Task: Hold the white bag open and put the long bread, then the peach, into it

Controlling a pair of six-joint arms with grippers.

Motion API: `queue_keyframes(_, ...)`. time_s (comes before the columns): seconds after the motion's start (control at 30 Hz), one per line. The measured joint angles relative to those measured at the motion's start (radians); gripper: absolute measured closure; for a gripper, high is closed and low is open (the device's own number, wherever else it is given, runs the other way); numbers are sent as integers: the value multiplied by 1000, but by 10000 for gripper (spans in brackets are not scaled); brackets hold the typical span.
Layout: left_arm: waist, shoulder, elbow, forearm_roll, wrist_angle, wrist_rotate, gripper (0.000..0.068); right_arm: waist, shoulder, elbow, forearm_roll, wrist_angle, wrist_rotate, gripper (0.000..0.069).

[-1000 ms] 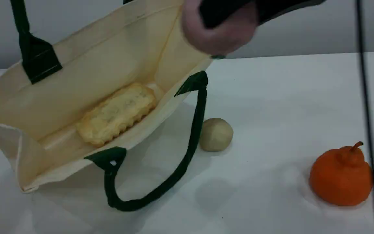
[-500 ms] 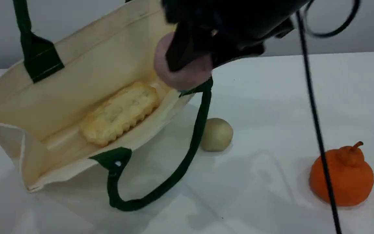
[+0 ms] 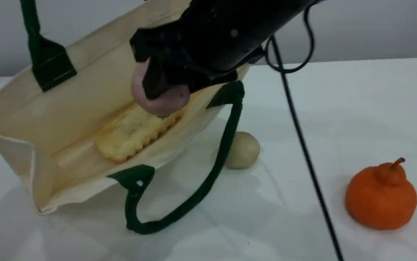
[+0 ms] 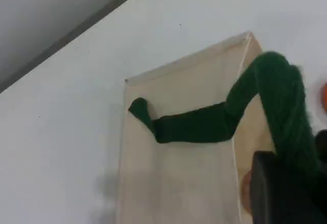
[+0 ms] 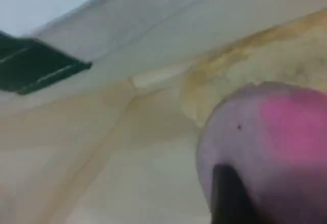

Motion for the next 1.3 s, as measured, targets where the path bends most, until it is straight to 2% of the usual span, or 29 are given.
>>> queue_keyframes(0.33,0,0,0,0,0,0,594,0,113,-139,17,63,3,340)
queue_keyframes(0.37,0,0,0,0,0,0,594,0,113,-145,18,64,3,321)
queue_keyframes(0.53,0,0,0,0,0,0,594,-2,110,-151,31,95,4,141)
queue_keyframes(0.63,0,0,0,0,0,0,594,-2,109,-151,29,133,4,91)
queue_keyframes(0.97,0,0,0,0,0,0,594,-19,64,-151,-4,169,4,104)
queue_keyframes(1.3,0,0,0,3,0,1,594,-138,-92,-151,-125,409,15,104)
